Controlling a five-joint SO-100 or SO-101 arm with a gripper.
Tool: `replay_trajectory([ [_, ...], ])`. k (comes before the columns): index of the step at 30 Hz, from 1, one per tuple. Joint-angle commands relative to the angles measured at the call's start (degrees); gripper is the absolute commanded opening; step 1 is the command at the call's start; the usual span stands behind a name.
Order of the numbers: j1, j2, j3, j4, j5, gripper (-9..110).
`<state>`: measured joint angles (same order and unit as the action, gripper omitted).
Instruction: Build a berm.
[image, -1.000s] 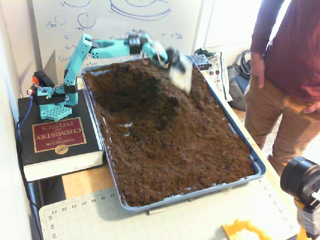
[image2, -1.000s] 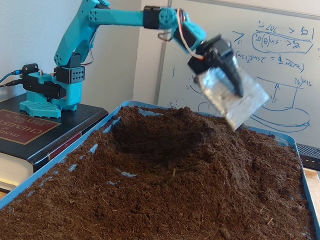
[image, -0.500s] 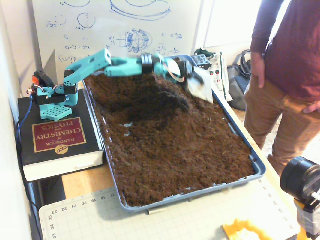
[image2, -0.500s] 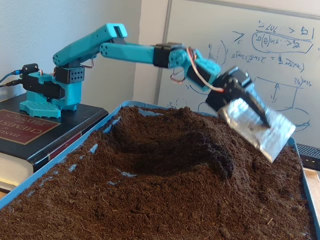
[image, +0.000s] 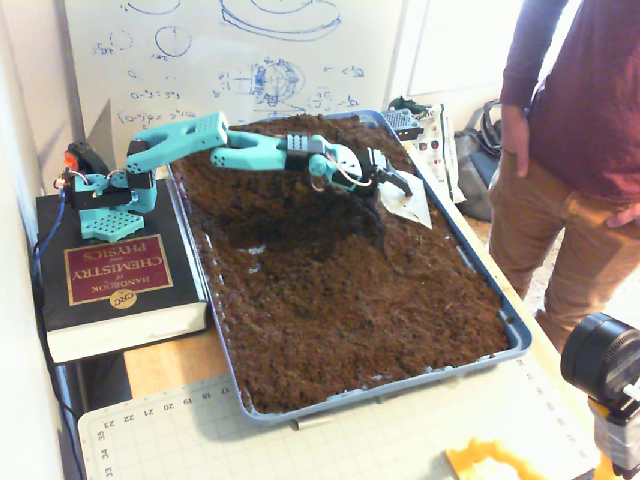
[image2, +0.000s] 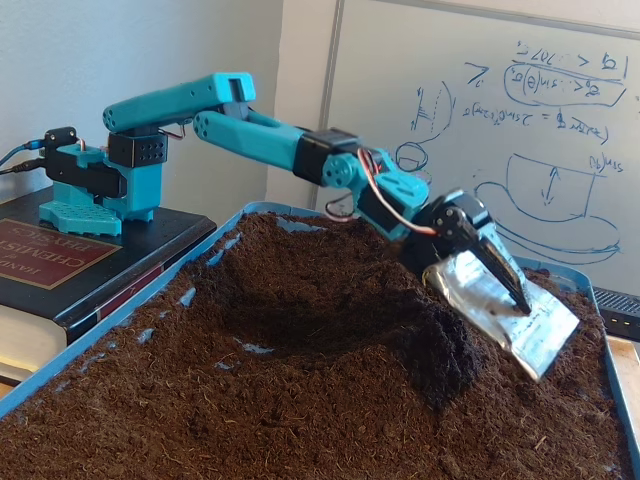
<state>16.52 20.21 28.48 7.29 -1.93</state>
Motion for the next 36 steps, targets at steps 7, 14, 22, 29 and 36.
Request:
replay_trajectory([
  [7, -1.5, -1.8, -2.8, -4.0, 2.7, 0],
  [14, -1.8, -2.8, 2.8, 5.5, 2.7, 0],
  [22, -1.8, -2.0, 8.6, 16.3, 2.1, 0],
  [29, -3.3, 6.7, 18.0, 26.0, 2.0, 0],
  [36, -3.8, 14.7, 27.4, 28.4, 1.9, 0],
])
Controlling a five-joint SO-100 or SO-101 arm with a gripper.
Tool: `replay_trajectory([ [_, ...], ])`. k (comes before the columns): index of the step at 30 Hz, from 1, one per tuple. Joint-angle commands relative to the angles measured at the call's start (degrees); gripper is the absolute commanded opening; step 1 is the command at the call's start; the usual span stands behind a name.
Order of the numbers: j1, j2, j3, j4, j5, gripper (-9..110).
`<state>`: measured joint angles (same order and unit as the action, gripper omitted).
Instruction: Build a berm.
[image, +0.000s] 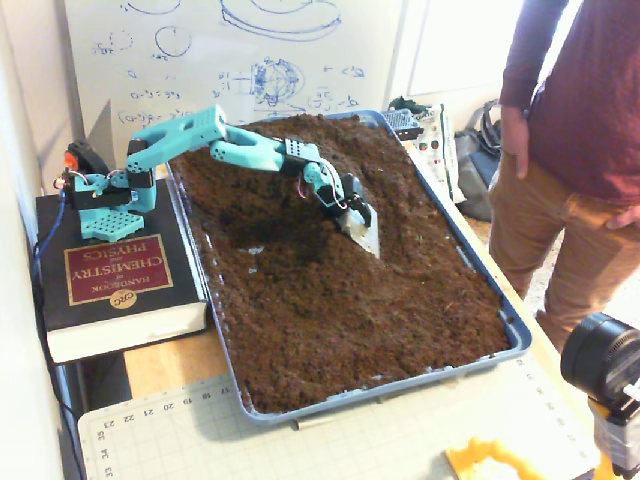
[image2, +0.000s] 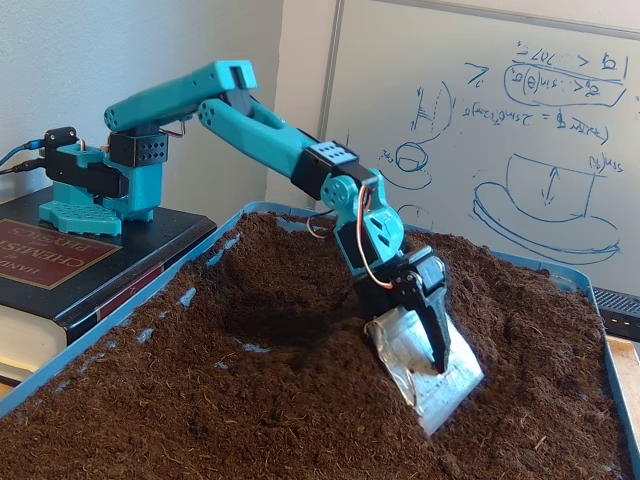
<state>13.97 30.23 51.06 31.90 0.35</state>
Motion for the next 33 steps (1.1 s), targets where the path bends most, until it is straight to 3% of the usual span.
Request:
replay_trajectory([
  [1, -1.2, 5.5, 5.9, 3.8, -0.4, 0],
  [14, -0.5, 18.5, 18.5, 3.9, -3.3, 0],
  [22, -0.5, 30.7, 15.9, 3.0, -2.1, 0],
  [28, -0.5, 33.1, 4.6, 3.0, 11.9, 0],
  [33, -3.2, 22.0, -10.5, 2.9, 23.5, 0],
])
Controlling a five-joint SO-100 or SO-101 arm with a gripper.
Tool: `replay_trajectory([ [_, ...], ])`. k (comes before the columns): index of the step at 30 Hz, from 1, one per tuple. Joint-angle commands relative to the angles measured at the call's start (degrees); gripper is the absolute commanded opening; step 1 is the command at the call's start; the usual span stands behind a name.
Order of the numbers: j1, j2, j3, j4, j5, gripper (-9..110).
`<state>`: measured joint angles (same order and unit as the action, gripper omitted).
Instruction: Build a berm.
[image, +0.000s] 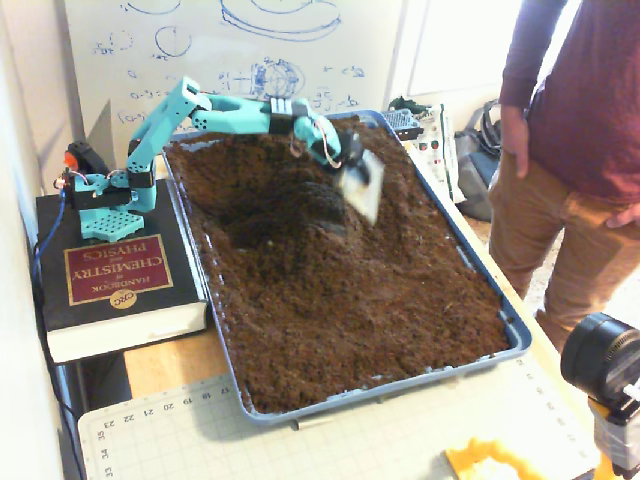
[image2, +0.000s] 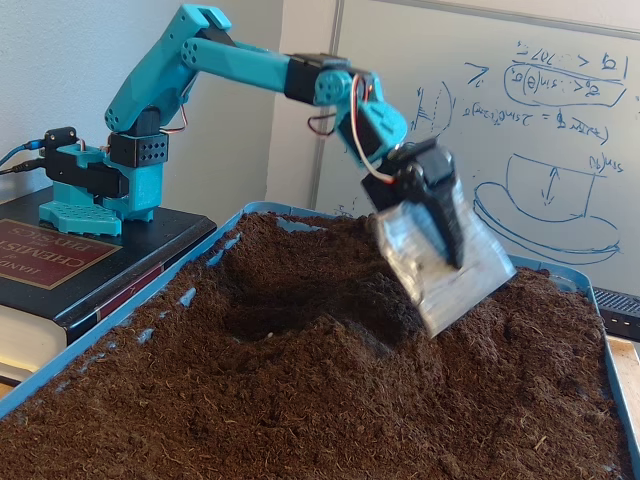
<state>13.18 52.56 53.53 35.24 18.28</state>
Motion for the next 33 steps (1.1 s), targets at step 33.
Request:
replay_trajectory([
  [33, -9.5, -40.3, -28.2, -24.3, -21.2, 0],
])
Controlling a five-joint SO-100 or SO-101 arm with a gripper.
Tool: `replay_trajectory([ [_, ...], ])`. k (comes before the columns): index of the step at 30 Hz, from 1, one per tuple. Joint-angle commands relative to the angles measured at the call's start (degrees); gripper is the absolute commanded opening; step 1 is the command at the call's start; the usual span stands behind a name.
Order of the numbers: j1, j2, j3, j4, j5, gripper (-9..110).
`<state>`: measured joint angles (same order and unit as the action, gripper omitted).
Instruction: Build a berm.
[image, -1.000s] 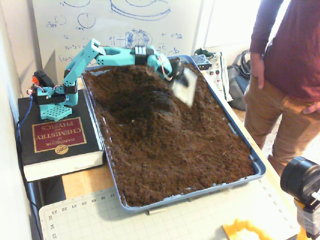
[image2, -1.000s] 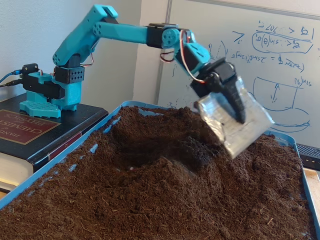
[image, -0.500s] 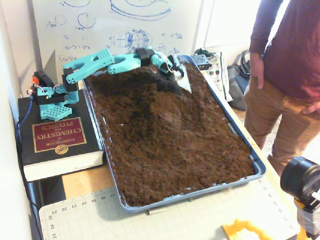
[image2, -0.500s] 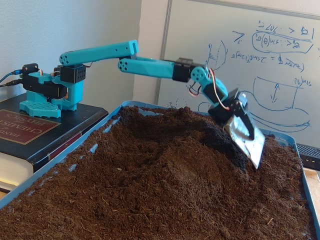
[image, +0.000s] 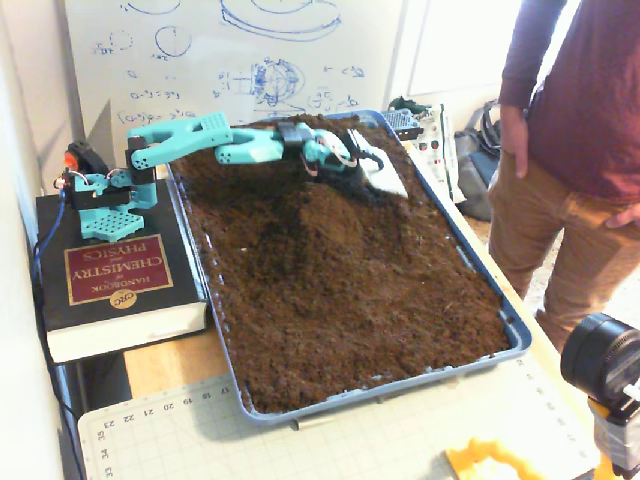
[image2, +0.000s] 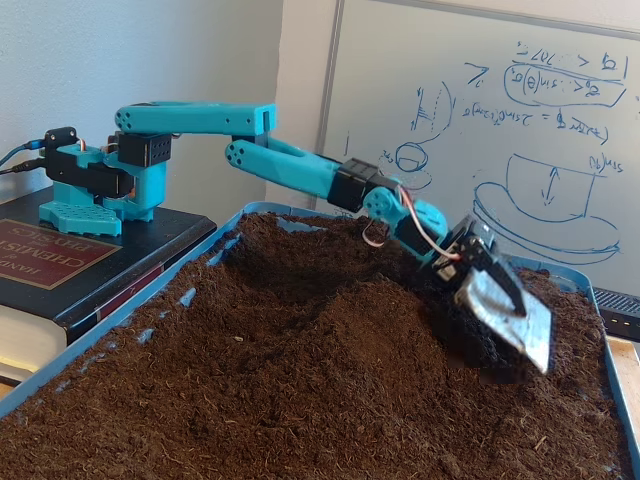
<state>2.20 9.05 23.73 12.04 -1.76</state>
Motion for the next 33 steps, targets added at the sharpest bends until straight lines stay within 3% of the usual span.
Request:
replay_trajectory([
  [1, 1.6, 3.9, 3.7, -0.6, -1.8, 0],
  [19, -0.6, 33.8, 37.6, 23.2, -4.9, 0],
  [33, -0.1, 42.7, 46.8, 27.6, -4.4, 0],
])
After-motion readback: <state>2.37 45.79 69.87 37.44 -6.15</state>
